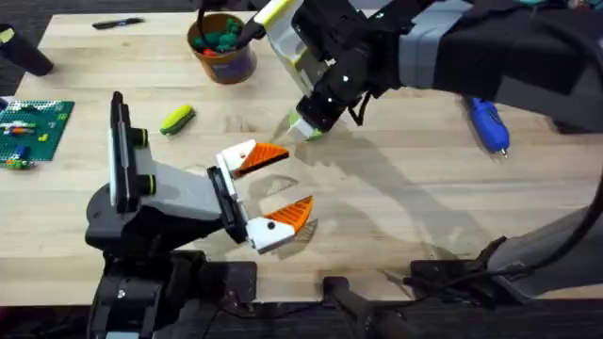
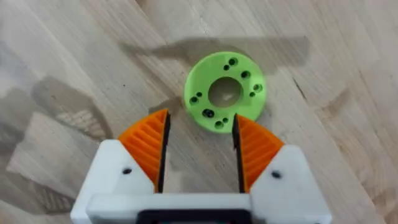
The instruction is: Pick up the gripper from the table and insert it into the empty holder that is missing its gripper. Then pick up a screw, insert it into the mounting hole, and use the screwdriver to tighten it. Finally, clean up the table by picking up the vegetable and placing it into the bucket.
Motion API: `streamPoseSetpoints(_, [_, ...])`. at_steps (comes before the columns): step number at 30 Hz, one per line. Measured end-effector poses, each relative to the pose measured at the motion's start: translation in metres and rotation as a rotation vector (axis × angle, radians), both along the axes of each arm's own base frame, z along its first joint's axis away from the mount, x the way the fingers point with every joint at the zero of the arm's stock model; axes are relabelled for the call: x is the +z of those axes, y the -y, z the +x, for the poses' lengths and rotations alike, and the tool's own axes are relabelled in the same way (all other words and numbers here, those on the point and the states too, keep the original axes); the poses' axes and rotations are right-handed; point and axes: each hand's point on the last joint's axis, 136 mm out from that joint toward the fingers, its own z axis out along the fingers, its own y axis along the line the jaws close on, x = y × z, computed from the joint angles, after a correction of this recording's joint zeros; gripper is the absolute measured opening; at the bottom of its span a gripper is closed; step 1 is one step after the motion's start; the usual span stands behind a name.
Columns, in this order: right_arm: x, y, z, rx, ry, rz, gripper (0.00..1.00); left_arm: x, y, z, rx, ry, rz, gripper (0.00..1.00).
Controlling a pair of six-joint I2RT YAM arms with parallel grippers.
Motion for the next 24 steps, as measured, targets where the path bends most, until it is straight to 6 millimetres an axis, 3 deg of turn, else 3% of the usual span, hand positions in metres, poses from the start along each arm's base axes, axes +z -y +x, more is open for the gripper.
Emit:
streamPoseSetpoints(4, [-0.002, 0.0, 0.0, 0.0, -0.004, -0.003, 0.556, 0.0, 0.0, 0.0, 0.0, 0.0, 0.0, 0.889])
streamPoseSetpoints(8, [-0.015, 0.0, 0.0, 0.0, -0.027, -0.023, 0.433, 0.0, 0.0, 0.0, 0.0, 0.0, 0.0, 0.889])
streamPoseSetpoints(15, [-0.036, 0.002, -0.002, 0.0, -0.067, -0.057, 0.421, 0.0, 0.0, 0.0, 0.0, 0.0, 0.0, 0.889])
streamPoseSetpoints(24, [-0.037, 0.001, -0.001, -0.001, -0.063, -0.058, 0.378, 0.0, 0.0, 0.0, 0.0, 0.0, 0.0, 0.889])
